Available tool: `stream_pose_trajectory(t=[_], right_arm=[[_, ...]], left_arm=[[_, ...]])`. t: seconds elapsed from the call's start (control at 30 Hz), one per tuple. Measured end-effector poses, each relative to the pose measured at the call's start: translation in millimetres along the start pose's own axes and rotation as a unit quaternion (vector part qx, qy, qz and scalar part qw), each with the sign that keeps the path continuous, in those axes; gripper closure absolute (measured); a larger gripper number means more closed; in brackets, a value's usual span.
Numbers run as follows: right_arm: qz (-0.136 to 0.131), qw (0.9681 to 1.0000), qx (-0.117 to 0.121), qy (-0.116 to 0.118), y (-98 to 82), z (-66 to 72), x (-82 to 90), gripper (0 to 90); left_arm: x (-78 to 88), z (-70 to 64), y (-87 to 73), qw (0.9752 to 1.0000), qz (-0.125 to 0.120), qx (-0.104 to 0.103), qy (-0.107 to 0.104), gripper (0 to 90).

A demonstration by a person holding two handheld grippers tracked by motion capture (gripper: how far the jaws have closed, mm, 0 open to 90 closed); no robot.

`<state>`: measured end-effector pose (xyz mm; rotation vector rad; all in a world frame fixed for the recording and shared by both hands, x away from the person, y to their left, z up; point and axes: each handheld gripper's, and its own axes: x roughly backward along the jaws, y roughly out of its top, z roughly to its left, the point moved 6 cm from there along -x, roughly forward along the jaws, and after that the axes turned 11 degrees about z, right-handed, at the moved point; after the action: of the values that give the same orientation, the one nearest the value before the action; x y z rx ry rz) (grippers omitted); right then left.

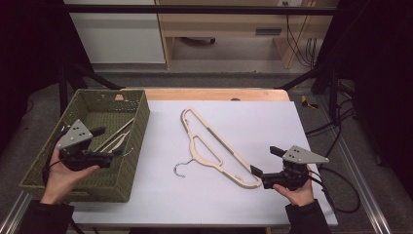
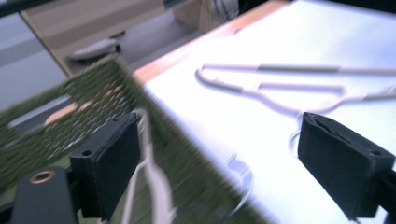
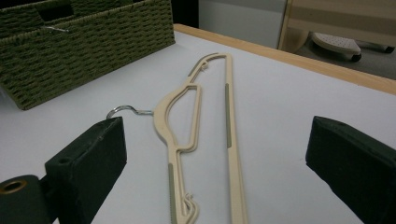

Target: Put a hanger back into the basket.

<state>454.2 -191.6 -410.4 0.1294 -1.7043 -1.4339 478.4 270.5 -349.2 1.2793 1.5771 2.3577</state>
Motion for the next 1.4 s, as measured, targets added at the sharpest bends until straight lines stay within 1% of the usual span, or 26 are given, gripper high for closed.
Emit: stream_pose_trajectory(t=[0.07,0.1,0.13,0.17,0.3,0.43,0.5,0.57,0.67,0.73,0.77,0.8,0.83,0.87,0.9,0.93,0.97,1.0,1.07,1.1,1.2,1.3,1.37,1.4], right_arm=[[-0.002,1.0,0.0,0.0,0.8,1.3,-1.1,5.8],[0.0,1.0,0.002,0.002,0.9,2.0,-1.6,5.7],[0.0,1.0,0.0,0.003,1.4,3.2,-3.0,5.8],[0.0,1.0,0.001,0.004,1.5,3.9,-3.7,5.8],[0.007,0.9999,0.007,0.005,1.5,7.9,-10.9,6.2],[0.015,0.9998,0.009,0.012,1.2,14.2,-20.7,6.9],[0.026,0.9994,0.012,0.017,0.1,19.2,-31.4,8.1],[0.031,0.9993,0.011,0.018,-0.7,20.3,-34.1,8.4],[0.057,0.9979,0.012,0.028,-5.3,24.9,-47.3,9.8],[0.069,0.9971,0.014,0.028,-8.6,25.6,-56.2,10.8],[0.076,0.9966,0.014,0.028,-10.7,26.0,-60.4,11.7],[0.082,0.9962,0.013,0.027,-12.5,26.3,-64.8,12.0],[0.087,0.9958,0.012,0.026,-14.1,26.7,-68.0,12.6],[0.093,0.9953,0.013,0.025,-15.8,27.0,-72.1,14.2],[0.097,0.9948,0.014,0.025,-18.1,27.1,-77.0,15.3],[0.101,0.9945,0.015,0.023,-19.2,26.9,-79.1,15.8],[0.109,0.9938,0.012,0.021,-21.7,27.4,-83.9,17.1],[0.116,0.9929,0.012,0.024,-24.3,28.4,-88.5,17.6],[0.126,0.9918,0.012,0.022,-27.5,29.4,-94.8,17.6],[0.129,0.9913,0.013,0.026,-28.7,30.1,-96.2,17.5],[0.125,0.9917,0.02,0.025,-29.0,30.2,-95.8,16.1],[0.116,0.9925,0.028,0.026,-27.3,31.4,-90.7,12.9],[0.116,0.9925,0.031,0.022,-27.1,32.0,-86.9,10.8],[0.115,0.9925,0.034,0.022,-27.0,32.3,-85.1,10.4]], left_arm=[[-2.5,-12.7,8.3,0.9998,-0.016,0.0,-0.006,11.5],[-5.2,-19.8,13.6,0.9995,-0.03,-0.001,-0.009,11.4],[-6.8,-25.0,15.7,0.9993,-0.034,0.001,-0.014,11.1],[-9.9,-34.9,18.4,0.9989,-0.038,0.005,-0.027,10.6],[-22.3,-57.8,24.4,0.9976,-0.05,0.009,-0.047,9.6],[-34.9,-73.4,25.8,0.9957,-0.063,0.024,-0.064,9.4],[-41.3,-79.0,25.0,0.9946,-0.066,0.034,-0.073,9.5],[-47.8,-83.5,23.4,0.9941,-0.066,0.038,-0.078,9.6],[-55.3,-89.0,21.1,0.9941,-0.061,0.038,-0.081,9.6],[-58.1,-92.5,20.6,0.9936,-0.065,0.042,-0.083,9.6],[-58.8,-94.0,20.4,0.9932,-0.064,0.043,-0.087,9.7],[-59.2,-95.2,20.7,0.9931,-0.064,0.043,-0.089,9.7],[-59.3,-96.3,20.9,0.9935,-0.064,0.038,-0.086,9.7],[-59.4,-98.2,21.5,0.9934,-0.068,0.038,-0.084,9.7],[-59.5,-98.8,21.5,0.9933,-0.068,0.037,-0.086,9.7],[-60.3,-101.1,21.7,0.9927,-0.069,0.037,-0.092,9.7],[-61.5,-102.7,21.8,0.9927,-0.07,0.034,-0.092,9.8],[-62.8,-103.5,21.1,0.9933,-0.065,0.032,-0.09,10.1],[-67.1,-105.7,20.4,0.9936,-0.059,0.031,-0.092,10.5],[-70.6,-106.9,20.0,0.9941,-0.053,0.029,-0.09,10.9],[-79.8,-109.7,19.4,0.9948,-0.042,0.025,-0.09,12.3],[-94.8,-112.8,18.6,0.9952,-0.026,0.025,-0.091,14.6],[-105.7,-115.9,16.9,0.9948,-0.013,0.025,-0.098,16.7],[-111.6,-117.0,15.7,0.9951,-0.004,0.02,-0.097,17.8]])
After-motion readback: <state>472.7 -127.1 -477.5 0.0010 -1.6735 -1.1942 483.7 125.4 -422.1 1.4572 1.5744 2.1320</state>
